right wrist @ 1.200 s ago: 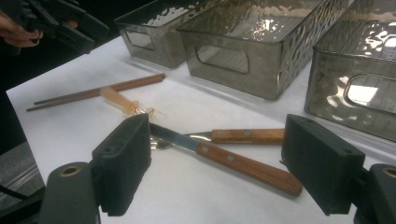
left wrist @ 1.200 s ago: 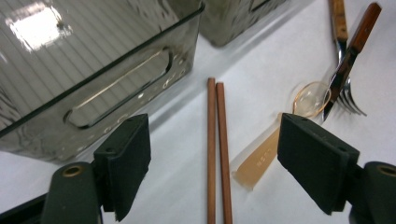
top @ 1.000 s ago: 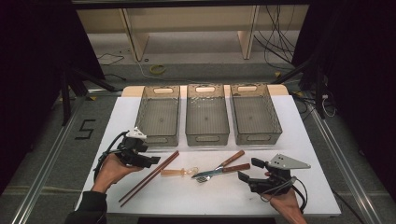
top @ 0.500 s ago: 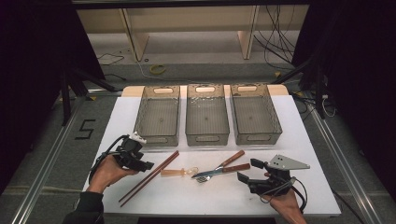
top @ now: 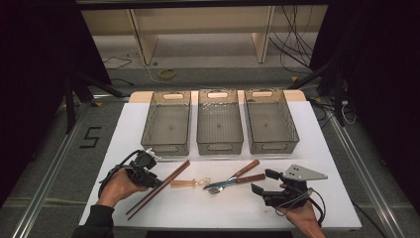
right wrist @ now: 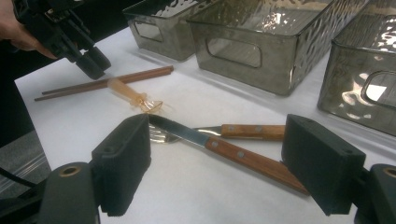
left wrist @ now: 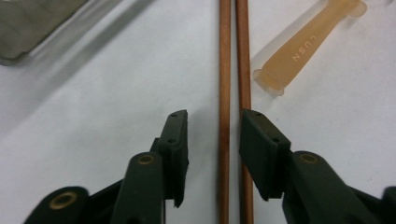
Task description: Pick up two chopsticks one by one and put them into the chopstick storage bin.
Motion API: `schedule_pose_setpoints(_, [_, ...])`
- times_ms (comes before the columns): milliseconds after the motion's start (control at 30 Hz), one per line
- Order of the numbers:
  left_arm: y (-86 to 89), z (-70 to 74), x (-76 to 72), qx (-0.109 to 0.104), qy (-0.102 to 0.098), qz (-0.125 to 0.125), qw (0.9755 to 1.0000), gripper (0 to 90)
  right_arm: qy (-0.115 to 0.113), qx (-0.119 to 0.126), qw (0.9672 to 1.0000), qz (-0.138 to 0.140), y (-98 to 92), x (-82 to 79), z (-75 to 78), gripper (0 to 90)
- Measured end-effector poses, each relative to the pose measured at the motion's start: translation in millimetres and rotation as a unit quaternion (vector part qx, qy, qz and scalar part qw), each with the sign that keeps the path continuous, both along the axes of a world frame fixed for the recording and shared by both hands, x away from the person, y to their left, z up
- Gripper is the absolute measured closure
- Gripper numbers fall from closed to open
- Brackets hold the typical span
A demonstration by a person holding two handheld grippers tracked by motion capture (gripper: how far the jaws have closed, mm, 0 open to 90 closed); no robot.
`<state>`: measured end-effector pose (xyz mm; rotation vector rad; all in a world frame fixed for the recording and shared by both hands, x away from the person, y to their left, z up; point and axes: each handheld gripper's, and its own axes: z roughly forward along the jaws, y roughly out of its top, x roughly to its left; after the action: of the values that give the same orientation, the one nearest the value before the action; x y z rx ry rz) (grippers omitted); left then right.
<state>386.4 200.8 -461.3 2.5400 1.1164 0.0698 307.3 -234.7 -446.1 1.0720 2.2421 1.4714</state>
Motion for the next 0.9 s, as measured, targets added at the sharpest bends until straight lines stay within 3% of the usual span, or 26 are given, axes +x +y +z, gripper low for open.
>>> schedule_pose_setpoints(400, [-6.2,-8.1,-0.2,0.017,0.003,-0.019,0.9997,76.1,0.002,-0.002,1.0000,0.004,1.0,0.1,-0.4,25.6])
schedule_pose_setpoints(533, [-7.5,-7.7,-0.8,0.028,-0.004,-0.024,0.9993,79.3,0.003,-0.002,1.0000,0.004,0.9,0.2,-0.5,25.9])
schedule_pose_setpoints(900, [-7.9,-8.1,-3.0,0.029,-0.018,-0.039,0.9986,83.4,0.005,-0.002,1.0000,0.005,0.7,0.8,-0.8,26.4])
